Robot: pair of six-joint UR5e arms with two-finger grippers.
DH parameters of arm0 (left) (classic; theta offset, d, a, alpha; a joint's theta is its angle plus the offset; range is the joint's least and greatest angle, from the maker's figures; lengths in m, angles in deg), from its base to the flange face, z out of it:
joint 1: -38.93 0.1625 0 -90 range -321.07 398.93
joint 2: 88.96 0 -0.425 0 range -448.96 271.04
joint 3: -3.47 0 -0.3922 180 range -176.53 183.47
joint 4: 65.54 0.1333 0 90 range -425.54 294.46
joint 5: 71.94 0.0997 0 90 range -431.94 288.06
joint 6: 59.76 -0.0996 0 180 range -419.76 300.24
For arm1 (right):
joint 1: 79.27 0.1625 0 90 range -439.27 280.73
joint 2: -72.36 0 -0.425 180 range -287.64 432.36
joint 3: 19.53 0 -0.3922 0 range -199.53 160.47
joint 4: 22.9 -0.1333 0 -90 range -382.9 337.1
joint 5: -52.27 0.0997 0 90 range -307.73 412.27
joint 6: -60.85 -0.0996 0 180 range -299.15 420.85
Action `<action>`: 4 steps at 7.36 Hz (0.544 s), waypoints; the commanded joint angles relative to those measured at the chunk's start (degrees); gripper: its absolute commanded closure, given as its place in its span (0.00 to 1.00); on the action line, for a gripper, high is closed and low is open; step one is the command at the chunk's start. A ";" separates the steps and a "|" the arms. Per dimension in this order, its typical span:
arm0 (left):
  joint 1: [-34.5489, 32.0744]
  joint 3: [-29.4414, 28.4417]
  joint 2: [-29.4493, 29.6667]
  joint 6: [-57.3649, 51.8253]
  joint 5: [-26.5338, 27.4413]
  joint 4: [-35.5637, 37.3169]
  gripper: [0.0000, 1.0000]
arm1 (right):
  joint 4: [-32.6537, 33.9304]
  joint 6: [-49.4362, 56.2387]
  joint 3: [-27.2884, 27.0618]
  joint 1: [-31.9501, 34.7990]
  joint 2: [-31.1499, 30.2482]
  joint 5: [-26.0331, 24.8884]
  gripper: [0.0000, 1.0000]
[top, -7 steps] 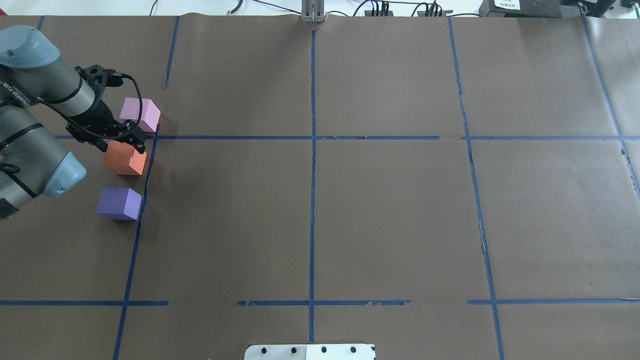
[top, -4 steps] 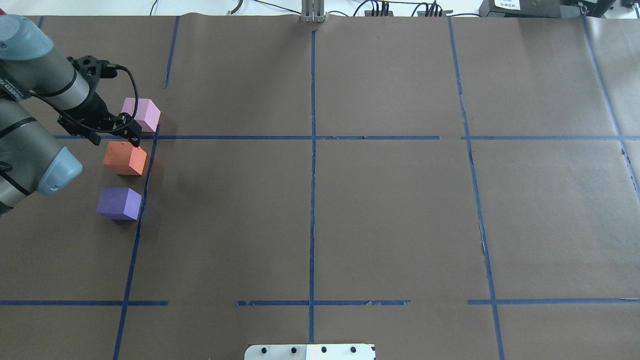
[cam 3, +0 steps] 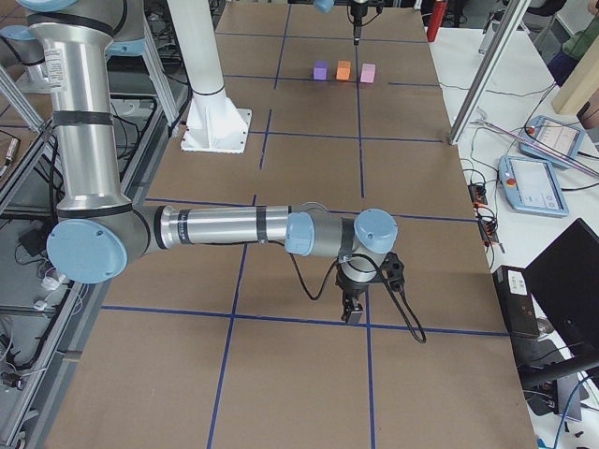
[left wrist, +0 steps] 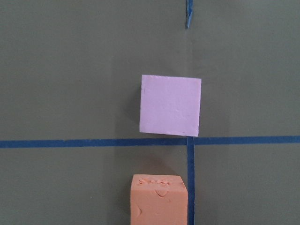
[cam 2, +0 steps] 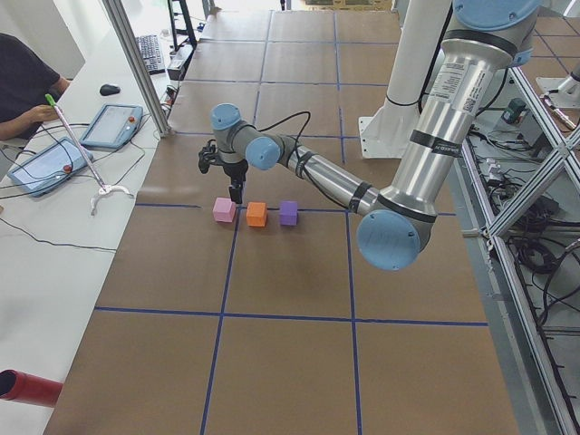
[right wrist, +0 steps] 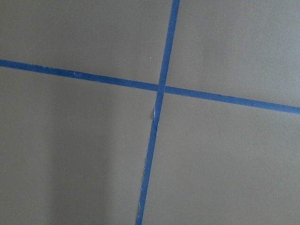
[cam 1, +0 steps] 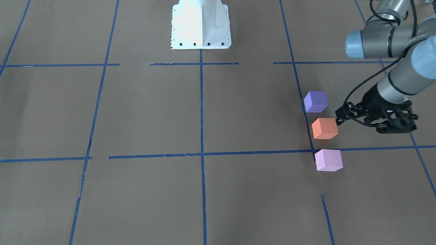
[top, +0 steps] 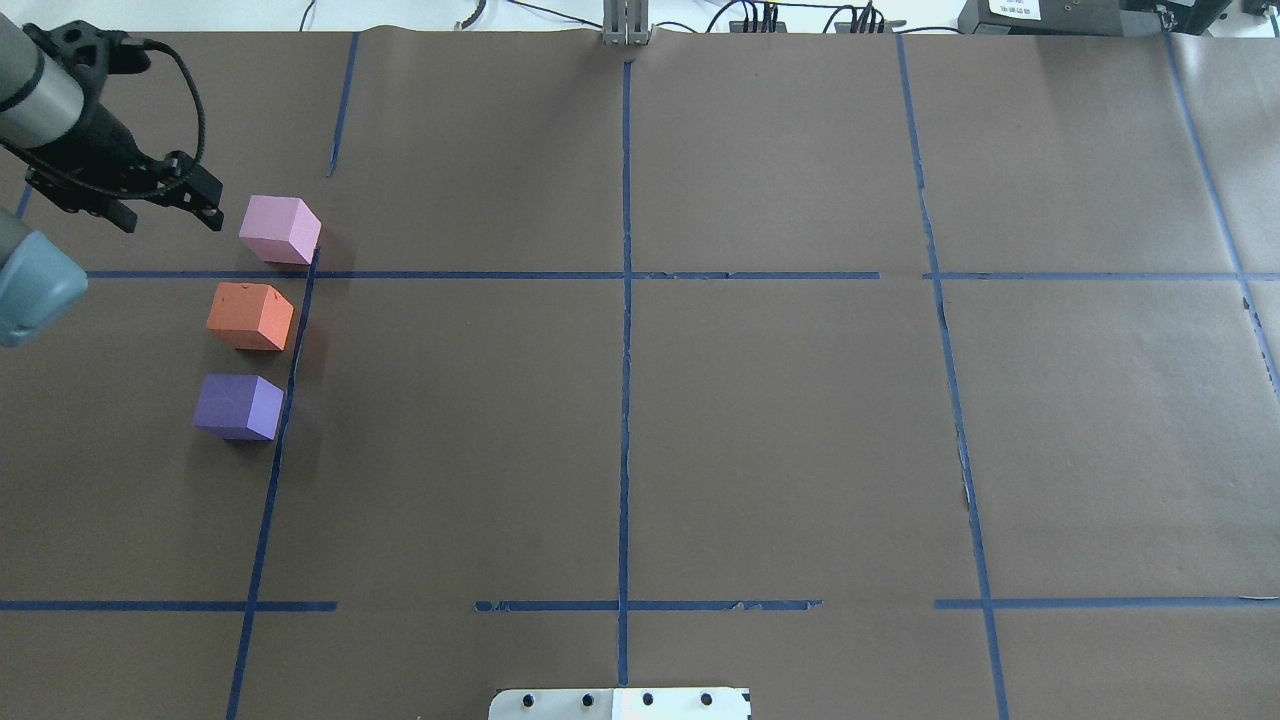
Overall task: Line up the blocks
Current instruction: 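Open the left gripper and raise it away from the cubes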
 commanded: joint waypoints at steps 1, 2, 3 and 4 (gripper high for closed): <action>-7.74 0.23 -5.14 -11.90 -3.68 -0.39 0.00 | 0.00 0.00 0.00 0.00 0.00 0.00 0.00; -12.12 -1.26 -7.34 -21.02 -3.79 -0.39 0.00 | 0.00 0.00 0.00 0.00 0.00 0.00 0.00; -16.26 -3.10 -8.76 -27.47 -3.96 -0.39 0.00 | 0.00 0.00 0.00 0.00 0.00 0.00 0.00; -19.86 -4.68 -9.99 -29.10 -4.05 -1.61 0.00 | 0.00 0.00 0.00 0.00 0.00 0.00 0.00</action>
